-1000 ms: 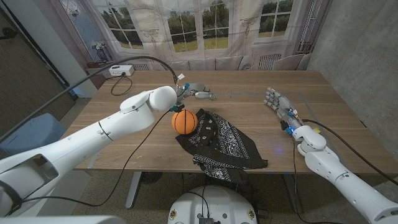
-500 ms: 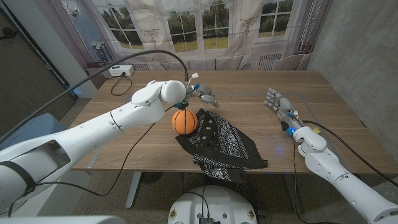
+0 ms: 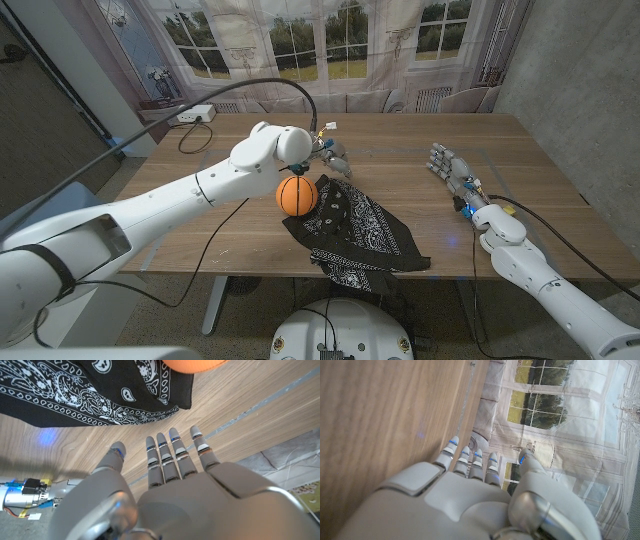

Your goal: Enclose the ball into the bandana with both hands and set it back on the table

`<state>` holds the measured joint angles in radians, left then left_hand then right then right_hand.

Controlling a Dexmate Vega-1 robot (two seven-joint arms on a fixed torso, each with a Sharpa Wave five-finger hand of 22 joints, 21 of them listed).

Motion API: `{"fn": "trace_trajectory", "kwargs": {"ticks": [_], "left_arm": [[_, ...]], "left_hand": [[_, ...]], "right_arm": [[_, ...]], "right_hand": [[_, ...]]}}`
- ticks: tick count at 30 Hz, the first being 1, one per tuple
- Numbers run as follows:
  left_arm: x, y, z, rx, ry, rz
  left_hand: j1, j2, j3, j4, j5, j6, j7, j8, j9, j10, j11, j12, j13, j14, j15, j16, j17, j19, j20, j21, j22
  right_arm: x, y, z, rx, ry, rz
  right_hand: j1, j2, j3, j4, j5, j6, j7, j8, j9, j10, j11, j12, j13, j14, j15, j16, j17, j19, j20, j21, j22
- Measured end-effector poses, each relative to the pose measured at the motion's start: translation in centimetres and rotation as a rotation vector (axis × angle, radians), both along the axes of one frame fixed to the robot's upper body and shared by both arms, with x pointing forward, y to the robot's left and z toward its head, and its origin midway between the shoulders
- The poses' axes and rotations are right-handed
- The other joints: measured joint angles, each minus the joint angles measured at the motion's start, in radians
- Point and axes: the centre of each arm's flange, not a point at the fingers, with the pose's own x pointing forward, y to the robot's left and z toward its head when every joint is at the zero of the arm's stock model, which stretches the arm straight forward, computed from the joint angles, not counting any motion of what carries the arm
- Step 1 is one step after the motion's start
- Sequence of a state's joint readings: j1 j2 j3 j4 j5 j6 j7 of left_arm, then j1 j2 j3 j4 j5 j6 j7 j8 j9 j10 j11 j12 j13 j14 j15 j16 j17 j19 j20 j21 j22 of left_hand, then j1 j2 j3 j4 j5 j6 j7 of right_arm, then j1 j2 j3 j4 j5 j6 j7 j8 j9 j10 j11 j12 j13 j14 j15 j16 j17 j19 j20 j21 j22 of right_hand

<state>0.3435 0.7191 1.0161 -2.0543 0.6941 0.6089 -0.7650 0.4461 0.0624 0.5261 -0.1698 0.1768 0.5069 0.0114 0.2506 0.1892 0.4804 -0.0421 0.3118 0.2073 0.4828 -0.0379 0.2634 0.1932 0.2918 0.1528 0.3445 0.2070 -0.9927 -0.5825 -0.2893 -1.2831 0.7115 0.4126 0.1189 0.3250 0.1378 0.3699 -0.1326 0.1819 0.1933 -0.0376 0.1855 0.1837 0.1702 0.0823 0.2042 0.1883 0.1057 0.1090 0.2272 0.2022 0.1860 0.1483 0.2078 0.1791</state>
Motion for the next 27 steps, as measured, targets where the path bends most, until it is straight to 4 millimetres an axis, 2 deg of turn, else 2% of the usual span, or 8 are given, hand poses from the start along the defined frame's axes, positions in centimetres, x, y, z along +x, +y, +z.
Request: {"fn": "trace_trajectory", "kwargs": {"ticks": [5,11,15,19,25,27], "left_arm": [[-0.1,-1.3,-0.2,0.054,-0.001,0.010],[-0.2,-1.4,-0.1,0.124,-0.031,0.052],[-0.3,-2.5,-0.4,0.178,-0.047,0.061],[-0.3,-2.9,-0.4,0.221,-0.069,0.078],[-0.3,-3.5,-0.9,0.297,-0.101,0.121],[-0.2,-3.8,-1.2,0.316,-0.105,0.131]], "left_hand": [[-0.006,-0.033,-0.017,0.003,0.000,0.010,-0.010,0.000,0.000,0.008,-0.008,-0.007,0.000,0.006,-0.006,0.000,-0.001,0.007,-0.007,0.000,0.000],[0.007,-0.063,-0.030,-0.005,0.000,0.018,-0.018,0.000,0.000,0.019,-0.019,-0.007,0.002,0.007,-0.007,0.000,-0.003,0.016,-0.016,0.000,-0.002],[0.033,-0.094,-0.037,-0.012,0.006,0.017,-0.020,-0.007,0.000,0.019,-0.027,-0.007,0.005,0.007,-0.007,-0.005,-0.005,0.014,-0.025,0.000,-0.003],[0.072,-0.131,-0.041,-0.016,0.020,0.009,-0.038,-0.014,0.000,0.019,-0.037,-0.012,0.009,0.007,-0.007,-0.013,-0.007,0.015,-0.027,0.000,-0.003],[0.101,-0.153,-0.050,-0.014,0.027,0.023,-0.048,-0.015,0.001,0.026,-0.051,-0.016,0.011,0.007,-0.007,-0.013,-0.007,0.019,-0.041,0.000,-0.007],[0.111,-0.155,-0.054,-0.009,0.032,0.031,-0.043,-0.015,0.004,0.032,-0.056,-0.016,0.014,0.012,-0.009,-0.013,-0.007,0.021,-0.043,0.000,-0.007]], "right_arm": [[0.2,-0.1,-0.1,0.006,0.001,0.004],[0.4,-0.4,-0.3,0.012,0.006,0.001],[0.5,-0.5,-0.4,0.017,0.005,0.005],[0.7,-0.6,-0.4,0.021,0.003,0.006],[0.9,-0.9,-0.5,0.027,0.004,0.006],[1.0,-1.0,-0.5,0.029,0.004,0.007]], "right_hand": [[0.000,0.000,-0.003,0.003,0.000,0.000,0.000,0.000,0.000,0.000,0.000,0.000,0.000,0.002,0.002,0.006,0.005,0.000,0.000,0.000,0.000],[0.000,0.000,-0.004,0.004,0.000,0.000,0.000,0.000,0.000,0.000,0.000,0.000,0.000,0.005,0.001,0.006,0.005,0.000,0.000,0.000,0.000],[0.000,0.000,-0.004,0.004,0.000,0.004,0.004,0.000,0.000,0.000,0.000,0.000,0.000,0.009,-0.002,0.006,0.005,0.005,0.005,0.000,0.000],[0.000,0.000,-0.004,0.004,0.000,0.007,0.007,0.000,0.000,0.004,0.004,0.000,0.000,0.014,0.003,0.010,0.005,0.009,0.002,0.000,0.000],[-0.002,0.002,-0.004,0.004,0.000,0.007,0.007,0.000,0.000,0.007,0.007,0.000,0.000,0.014,0.003,0.010,0.005,0.009,0.002,0.000,0.000],[-0.003,0.003,-0.004,0.004,0.000,0.007,0.007,0.000,0.000,0.007,0.007,0.000,0.000,0.014,0.003,0.010,0.005,0.013,0.006,0.000,0.000]]}}
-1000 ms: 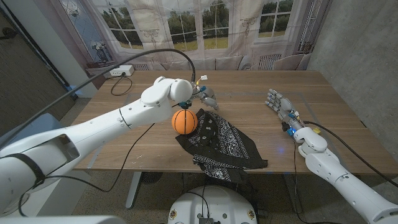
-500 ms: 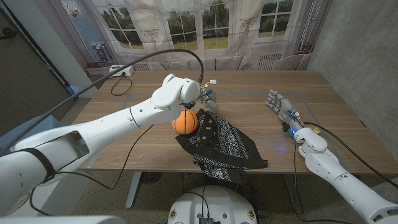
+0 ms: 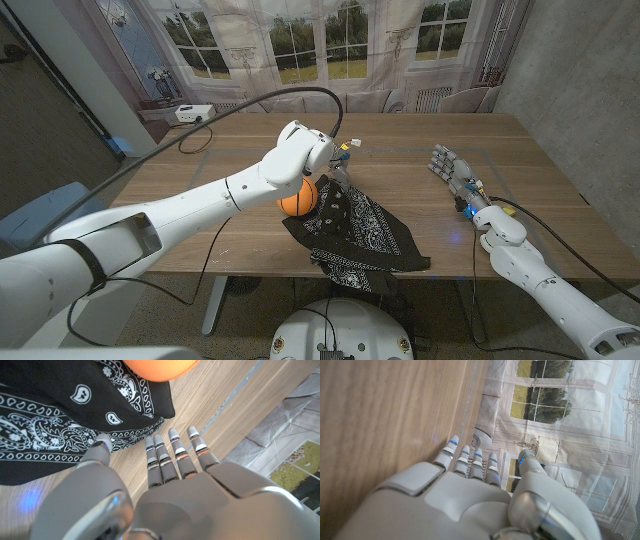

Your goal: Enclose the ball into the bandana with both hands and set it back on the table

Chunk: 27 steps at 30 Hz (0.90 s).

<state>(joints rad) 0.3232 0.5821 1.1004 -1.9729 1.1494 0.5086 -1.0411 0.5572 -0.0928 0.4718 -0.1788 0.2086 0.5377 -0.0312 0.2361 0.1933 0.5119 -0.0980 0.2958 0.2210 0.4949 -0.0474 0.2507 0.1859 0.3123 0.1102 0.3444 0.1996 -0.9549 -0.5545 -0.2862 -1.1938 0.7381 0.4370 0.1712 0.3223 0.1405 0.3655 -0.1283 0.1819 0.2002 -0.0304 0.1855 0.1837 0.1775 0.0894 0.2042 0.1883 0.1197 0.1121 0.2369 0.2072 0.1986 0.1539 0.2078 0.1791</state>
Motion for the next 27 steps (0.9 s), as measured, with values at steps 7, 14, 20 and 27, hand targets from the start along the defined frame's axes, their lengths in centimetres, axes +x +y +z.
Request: {"fn": "trace_trajectory", "kwargs": {"ticks": [7,14,20,27], "left_arm": [[0.4,-0.8,-0.9,0.048,0.007,0.027],[0.9,-1.5,-1.8,0.092,0.005,0.048],[1.3,-2.0,-2.5,0.129,-0.007,0.062],[1.7,-2.4,-3.0,0.162,-0.035,0.064]], "left_hand": [[0.009,-0.001,-0.009,0.009,0.000,0.007,-0.003,0.000,0.000,0.005,0.002,0.000,0.000,0.004,0.001,0.000,0.003,0.003,-0.003,0.000,0.000],[0.017,-0.001,-0.013,0.013,0.000,0.008,-0.002,0.000,0.000,0.011,-0.004,0.000,0.005,0.007,-0.002,0.000,0.003,0.013,-0.012,0.000,0.000],[0.045,0.026,-0.017,0.018,0.000,0.034,-0.008,0.000,0.000,0.035,-0.007,0.004,0.010,0.031,-0.001,0.001,0.007,0.025,-0.025,0.008,0.003],[0.101,0.031,-0.022,0.013,0.000,0.053,-0.017,0.006,0.001,0.064,-0.022,0.012,0.019,0.053,-0.004,0.015,0.012,0.043,-0.043,0.015,0.003]], "right_arm": [[0.3,-0.2,0.0,0.003,0.003,0.001],[0.7,-0.5,0.1,0.006,0.005,0.002],[1.0,-0.6,0.2,0.009,0.009,0.002],[1.5,-0.7,0.3,0.008,0.014,0.004]], "right_hand": [[0.000,0.000,-0.004,0.004,0.000,0.000,0.000,0.000,0.000,0.005,-0.006,0.000,0.000,0.004,-0.003,0.000,0.000,0.002,0.002,0.000,0.000],[0.000,0.000,-0.004,0.004,0.000,0.000,0.000,0.000,0.000,0.005,-0.006,0.000,0.000,0.016,0.002,0.004,0.000,0.005,0.005,0.000,0.000],[0.000,0.000,-0.004,0.004,0.000,0.004,-0.004,0.000,0.000,0.006,-0.005,0.000,0.000,0.027,0.005,0.008,0.000,0.008,0.008,0.000,0.000],[0.000,0.000,-0.004,0.004,0.000,0.007,-0.007,0.000,0.000,0.020,-0.002,0.000,0.000,0.034,0.002,0.011,0.000,0.015,0.011,0.000,0.000]]}}
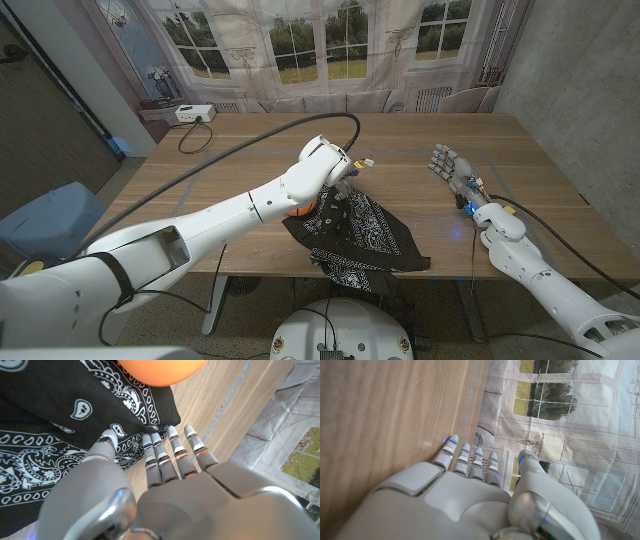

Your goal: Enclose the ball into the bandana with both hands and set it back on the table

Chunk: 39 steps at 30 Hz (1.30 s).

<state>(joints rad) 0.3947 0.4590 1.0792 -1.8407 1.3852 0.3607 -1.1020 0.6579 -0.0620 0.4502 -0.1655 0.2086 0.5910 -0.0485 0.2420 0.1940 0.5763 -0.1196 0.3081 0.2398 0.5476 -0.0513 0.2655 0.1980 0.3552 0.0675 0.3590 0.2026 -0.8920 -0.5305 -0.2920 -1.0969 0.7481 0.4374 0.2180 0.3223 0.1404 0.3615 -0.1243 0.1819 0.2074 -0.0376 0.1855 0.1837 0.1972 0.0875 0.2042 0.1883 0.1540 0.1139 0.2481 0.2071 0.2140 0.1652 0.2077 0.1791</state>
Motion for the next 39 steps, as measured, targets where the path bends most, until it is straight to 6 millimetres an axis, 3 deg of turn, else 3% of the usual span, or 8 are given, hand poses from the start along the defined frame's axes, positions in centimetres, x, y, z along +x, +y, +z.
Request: {"fn": "trace_trajectory", "kwargs": {"ticks": [3,7,11,13,17,23,25,39], "left_arm": [[0.3,-0.2,-0.4,0.024,-0.026,-0.007],[0.6,-0.3,-0.9,0.047,-0.051,-0.018],[1.0,-0.5,-1.4,0.060,-0.076,-0.038],[1.1,-0.6,-1.6,0.061,-0.087,-0.049],[1.5,-0.5,-1.8,0.060,-0.132,-0.076],[1.9,-0.2,-1.8,0.036,-0.205,-0.116],[1.9,0.0,-1.6,0.021,-0.231,-0.129],[1.1,1.3,1.1,-0.214,-0.483,-0.293]], "left_hand": [[0.020,0.010,-0.006,0.006,0.000,0.009,-0.007,0.003,0.004,0.026,-0.011,0.008,0.007,0.031,-0.002,0.014,0.010,0.011,-0.010,0.006,0.000],[0.069,0.041,-0.029,0.007,-0.001,0.099,-0.018,0.039,0.008,0.098,-0.025,0.049,0.031,0.094,-0.008,0.056,0.040,0.040,-0.033,0.023,0.003],[0.178,0.108,-0.046,0.000,-0.017,0.233,-0.009,0.122,0.033,0.224,-0.043,0.141,0.092,0.206,-0.021,0.147,0.125,0.089,-0.045,0.059,0.012],[0.279,0.153,-0.051,-0.005,-0.024,0.288,-0.007,0.180,0.061,0.279,-0.044,0.201,0.146,0.261,-0.034,0.217,0.202,0.109,-0.049,0.087,0.023],[0.390,0.183,-0.069,-0.003,-0.029,0.312,-0.004,0.246,0.081,0.322,-0.047,0.309,0.253,0.343,-0.062,0.338,0.343,0.135,-0.048,0.143,0.049],[0.426,0.206,-0.090,0.010,-0.032,0.282,0.020,0.251,0.081,0.322,-0.047,0.375,0.335,0.369,-0.077,0.389,0.424,0.167,-0.051,0.198,0.076],[0.432,0.212,-0.095,0.015,-0.029,0.259,0.015,0.277,0.081,0.318,-0.051,0.389,0.355,0.369,-0.077,0.389,0.436,0.172,-0.046,0.209,0.083],[0.436,0.220,-0.095,0.043,0.007,0.216,0.006,0.338,0.081,0.315,-0.053,0.458,0.468,0.382,-0.079,0.370,0.485,0.171,-0.035,0.260,0.111]], "right_arm": [[0.3,-0.1,0.1,0.001,0.006,-0.001],[0.8,0.0,0.2,0.001,0.013,-0.001],[1.3,0.0,0.3,-0.004,0.020,-0.003],[1.5,-0.1,0.3,-0.005,0.023,-0.005],[1.9,-0.1,0.4,-0.010,0.029,-0.009],[2.2,-0.2,0.6,-0.016,0.035,-0.013],[2.2,-0.3,0.6,-0.016,0.036,-0.014],[2.5,-0.6,0.9,-0.020,0.041,-0.015]], "right_hand": [[0.000,0.000,0.000,0.000,0.000,0.000,0.000,0.000,0.000,0.004,0.003,0.000,0.000,0.009,0.002,0.004,0.004,0.002,-0.001,0.000,0.000],[-0.003,0.003,0.000,0.000,0.000,0.000,0.000,0.000,0.000,0.003,0.003,0.000,0.000,0.012,0.006,0.004,0.005,0.003,-0.002,0.000,0.000],[-0.008,0.002,0.000,0.000,0.000,0.000,0.000,0.007,0.000,0.007,0.000,0.000,0.000,0.020,0.002,0.005,0.005,0.009,-0.008,0.001,0.000],[-0.008,0.002,0.000,0.000,0.000,0.000,0.000,0.007,0.000,0.007,0.000,0.000,0.000,0.020,0.002,0.007,0.005,0.010,-0.008,0.001,0.000],[-0.008,0.002,0.000,0.000,0.000,0.005,0.006,0.007,0.000,0.007,0.000,0.000,0.000,0.023,0.006,0.007,0.005,0.010,-0.008,0.001,0.000],[-0.008,0.002,0.000,0.000,0.000,0.009,0.002,0.007,0.000,0.007,0.000,0.000,0.000,0.023,0.005,0.007,0.005,0.008,-0.007,0.002,0.000],[-0.008,0.002,-0.003,0.003,0.000,0.009,0.002,0.007,0.000,0.007,0.000,0.000,0.000,0.023,0.005,0.007,0.005,0.008,-0.007,0.002,0.000],[-0.008,0.002,-0.004,0.004,0.000,0.014,0.007,0.007,0.000,0.012,0.005,0.000,0.000,0.023,0.005,0.007,0.004,0.008,-0.007,0.004,0.000]]}}
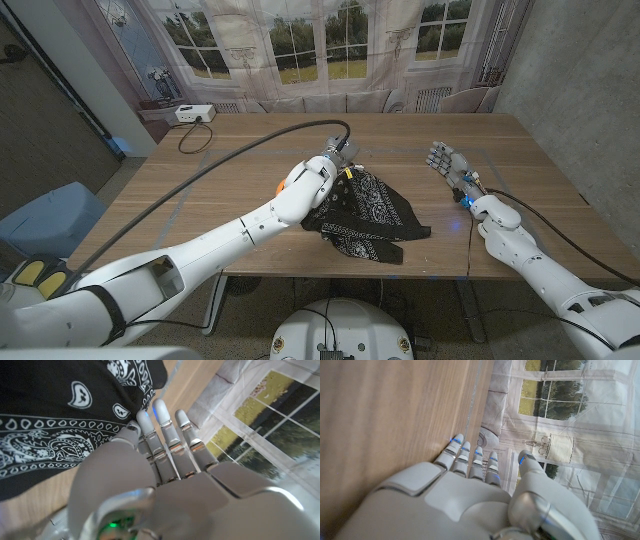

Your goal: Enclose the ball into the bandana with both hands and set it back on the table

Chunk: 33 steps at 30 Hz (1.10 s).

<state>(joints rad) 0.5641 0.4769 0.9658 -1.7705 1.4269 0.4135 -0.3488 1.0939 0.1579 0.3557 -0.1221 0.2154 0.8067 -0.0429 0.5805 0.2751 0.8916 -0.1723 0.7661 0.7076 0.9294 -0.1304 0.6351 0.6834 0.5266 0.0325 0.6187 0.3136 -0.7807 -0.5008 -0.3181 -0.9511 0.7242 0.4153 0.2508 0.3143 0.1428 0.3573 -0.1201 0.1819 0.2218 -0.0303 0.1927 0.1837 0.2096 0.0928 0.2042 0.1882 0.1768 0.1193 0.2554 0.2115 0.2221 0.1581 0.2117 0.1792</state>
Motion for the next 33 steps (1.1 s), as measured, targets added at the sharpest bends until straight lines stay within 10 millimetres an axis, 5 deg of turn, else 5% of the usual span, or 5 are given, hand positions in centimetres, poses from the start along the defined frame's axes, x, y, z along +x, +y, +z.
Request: {"fn": "trace_trajectory", "kwargs": {"ticks": [17,33], "left_arm": [[-2.2,2.5,3.9,-0.264,-0.301,-0.159],[-3.1,3.2,7.6,-0.361,-0.498,-0.216]], "left_hand": [[0.000,0.000,0.005,0.014,0.016,-0.022,0.000,0.037,0.000,0.000,0.000,0.033,0.065,0.008,-0.003,-0.023,0.028,-0.007,0.007,0.036,0.014],[0.000,0.000,0.009,0.018,0.016,-0.031,0.002,0.058,0.000,0.000,0.000,0.034,0.078,0.016,-0.005,-0.040,0.049,-0.022,0.003,0.059,0.019]], "right_arm": [[-0.3,-0.2,0.7,-0.021,-0.011,-0.011],[-1.5,-0.4,1.7,-0.133,-0.003,-0.087]], "right_hand": [[-0.001,-0.001,0.004,0.004,0.000,0.000,0.000,0.000,0.000,0.011,-0.003,0.000,0.000,0.004,-0.004,0.000,0.000,-0.002,0.002,0.000,0.002],[-0.023,-0.060,-0.021,-0.004,-0.008,0.013,0.002,0.002,0.000,0.029,-0.007,0.000,0.005,0.001,-0.010,-0.008,-0.001,-0.009,0.009,0.000,0.002]]}}
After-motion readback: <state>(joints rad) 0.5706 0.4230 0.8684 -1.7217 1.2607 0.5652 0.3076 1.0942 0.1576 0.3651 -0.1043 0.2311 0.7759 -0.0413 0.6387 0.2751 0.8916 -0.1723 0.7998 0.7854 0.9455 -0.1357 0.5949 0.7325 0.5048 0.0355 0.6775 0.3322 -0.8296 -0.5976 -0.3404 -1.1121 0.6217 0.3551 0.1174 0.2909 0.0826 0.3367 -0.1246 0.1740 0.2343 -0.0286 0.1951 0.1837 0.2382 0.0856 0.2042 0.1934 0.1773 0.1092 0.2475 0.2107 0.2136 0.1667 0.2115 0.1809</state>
